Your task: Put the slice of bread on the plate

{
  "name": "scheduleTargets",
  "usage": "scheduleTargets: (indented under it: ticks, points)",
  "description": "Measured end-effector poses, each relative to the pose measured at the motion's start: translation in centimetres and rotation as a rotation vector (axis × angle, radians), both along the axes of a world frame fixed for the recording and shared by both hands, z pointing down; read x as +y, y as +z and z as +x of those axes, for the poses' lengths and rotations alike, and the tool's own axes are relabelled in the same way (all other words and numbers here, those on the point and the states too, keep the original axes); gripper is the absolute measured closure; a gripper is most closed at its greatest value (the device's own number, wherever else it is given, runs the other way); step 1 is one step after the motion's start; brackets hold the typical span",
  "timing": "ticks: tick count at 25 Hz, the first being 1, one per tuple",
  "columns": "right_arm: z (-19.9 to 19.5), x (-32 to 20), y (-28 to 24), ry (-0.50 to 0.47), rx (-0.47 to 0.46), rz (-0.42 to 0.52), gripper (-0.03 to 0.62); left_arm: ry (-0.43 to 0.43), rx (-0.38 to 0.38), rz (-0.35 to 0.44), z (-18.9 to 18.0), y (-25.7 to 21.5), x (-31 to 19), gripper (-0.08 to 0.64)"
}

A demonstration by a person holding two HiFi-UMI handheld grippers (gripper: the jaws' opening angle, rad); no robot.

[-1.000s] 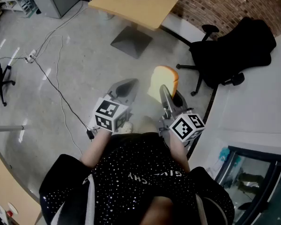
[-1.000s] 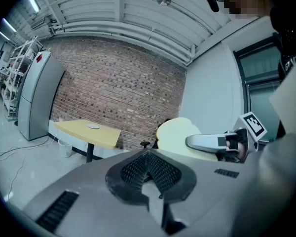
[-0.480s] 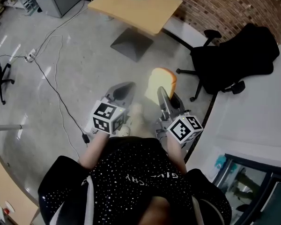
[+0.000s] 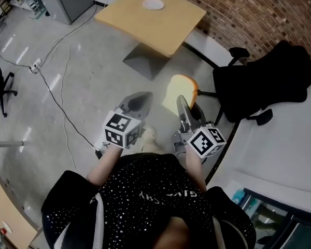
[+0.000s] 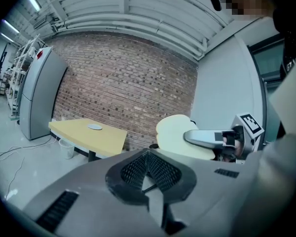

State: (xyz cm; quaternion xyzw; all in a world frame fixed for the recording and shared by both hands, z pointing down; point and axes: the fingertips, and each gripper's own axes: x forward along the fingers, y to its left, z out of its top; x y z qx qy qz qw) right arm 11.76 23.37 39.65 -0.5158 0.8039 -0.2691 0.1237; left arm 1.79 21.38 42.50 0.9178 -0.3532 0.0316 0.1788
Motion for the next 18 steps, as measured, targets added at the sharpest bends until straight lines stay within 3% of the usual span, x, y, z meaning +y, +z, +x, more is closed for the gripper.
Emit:
scheduleTargets:
  ticks: [10,18]
  points:
    - [3.7,-9.3,-0.1,-0.083,-0.027,0.009,0.499,-0.093,-0.011,0.010,3.0,0.0,-8.3,0.551]
    - [4.6,-12.1,0.2,-0.113,-0.026,0.010,0.499,-0.100,-0.018,0.001,4.6,0.5,-10.6,0.551]
